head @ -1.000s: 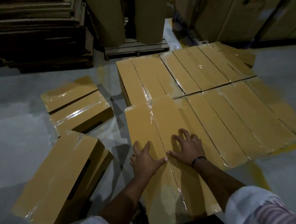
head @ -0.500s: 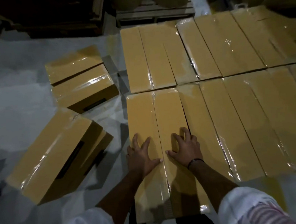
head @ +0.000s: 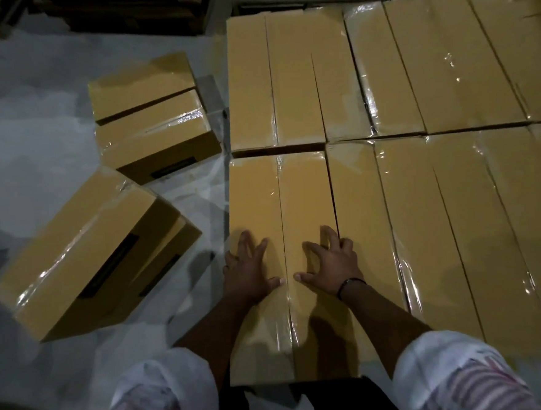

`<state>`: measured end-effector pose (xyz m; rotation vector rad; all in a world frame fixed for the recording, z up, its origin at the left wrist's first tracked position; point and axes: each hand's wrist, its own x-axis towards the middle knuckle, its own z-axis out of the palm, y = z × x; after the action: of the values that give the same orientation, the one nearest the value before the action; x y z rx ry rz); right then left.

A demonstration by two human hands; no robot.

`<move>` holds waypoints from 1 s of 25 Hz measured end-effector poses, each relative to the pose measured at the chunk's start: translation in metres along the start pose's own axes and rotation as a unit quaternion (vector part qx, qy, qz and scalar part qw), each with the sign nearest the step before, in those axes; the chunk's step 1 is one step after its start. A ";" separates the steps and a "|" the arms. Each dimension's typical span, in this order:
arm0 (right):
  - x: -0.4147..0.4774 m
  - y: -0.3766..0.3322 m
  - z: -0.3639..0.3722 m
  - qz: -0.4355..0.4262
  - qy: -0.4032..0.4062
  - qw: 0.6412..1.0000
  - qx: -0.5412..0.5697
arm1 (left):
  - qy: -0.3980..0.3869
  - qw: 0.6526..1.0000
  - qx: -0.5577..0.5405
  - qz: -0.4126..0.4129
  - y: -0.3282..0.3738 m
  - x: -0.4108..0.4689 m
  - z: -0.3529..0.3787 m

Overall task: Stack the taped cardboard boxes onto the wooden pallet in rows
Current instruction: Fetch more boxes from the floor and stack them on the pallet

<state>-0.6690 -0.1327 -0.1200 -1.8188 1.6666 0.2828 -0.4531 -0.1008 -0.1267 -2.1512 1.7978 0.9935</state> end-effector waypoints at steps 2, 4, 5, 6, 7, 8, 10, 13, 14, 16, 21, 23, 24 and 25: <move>0.000 0.007 0.006 -0.021 -0.014 1.000 -0.016 | -0.013 1.000 0.012 0.002 -0.003 0.002 0.011; -0.004 0.013 0.011 -0.039 -0.024 0.998 -0.043 | -0.014 0.999 0.030 0.004 -0.005 -0.003 0.018; -0.010 0.017 0.014 -0.046 -0.033 0.996 -0.062 | -0.018 0.999 0.036 0.007 -0.003 -0.011 0.020; -0.017 0.019 0.017 -0.051 -0.042 0.995 -0.076 | -0.028 0.999 0.044 0.012 -0.002 -0.019 0.021; -0.028 0.021 0.020 -0.051 -0.053 0.994 -0.083 | -0.046 0.997 0.053 0.017 0.000 -0.030 0.022; -0.041 0.023 0.024 -0.047 -0.067 0.993 -0.080 | -0.067 0.996 0.060 0.018 0.003 -0.044 0.023; -0.075 0.030 0.035 -0.032 -0.098 0.993 -0.057 | -0.098 0.993 0.065 0.022 0.007 -0.079 0.034; -0.130 0.039 0.056 0.001 -0.125 0.992 -0.022 | -0.118 0.991 0.061 0.018 0.002 -0.135 0.062; -0.146 0.041 0.065 0.004 -0.125 0.992 -0.020 | -0.121 0.990 0.066 0.022 -0.002 -0.152 0.075; -0.169 0.039 0.083 -0.003 -0.107 0.994 -0.024 | -0.105 0.988 0.105 0.041 -0.014 -0.183 0.098; -0.182 0.024 0.118 0.008 -0.029 0.999 -0.012 | -0.008 0.986 0.144 0.082 -0.050 -0.196 0.134; -0.184 0.021 0.131 0.005 -0.017 0.999 -0.031 | 0.015 0.985 0.143 0.096 -0.060 -0.193 0.136; -0.186 0.021 0.135 0.003 -0.010 0.999 -0.039 | 0.027 0.984 0.144 0.101 -0.061 -0.191 0.136; -0.188 0.022 0.138 0.000 -0.002 0.999 -0.046 | 0.039 0.983 0.146 0.107 -0.061 -0.191 0.135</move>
<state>-0.6863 0.1004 -0.1274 -1.8845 1.6753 0.3664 -0.4582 0.1403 -0.1360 -1.8749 2.0975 0.6404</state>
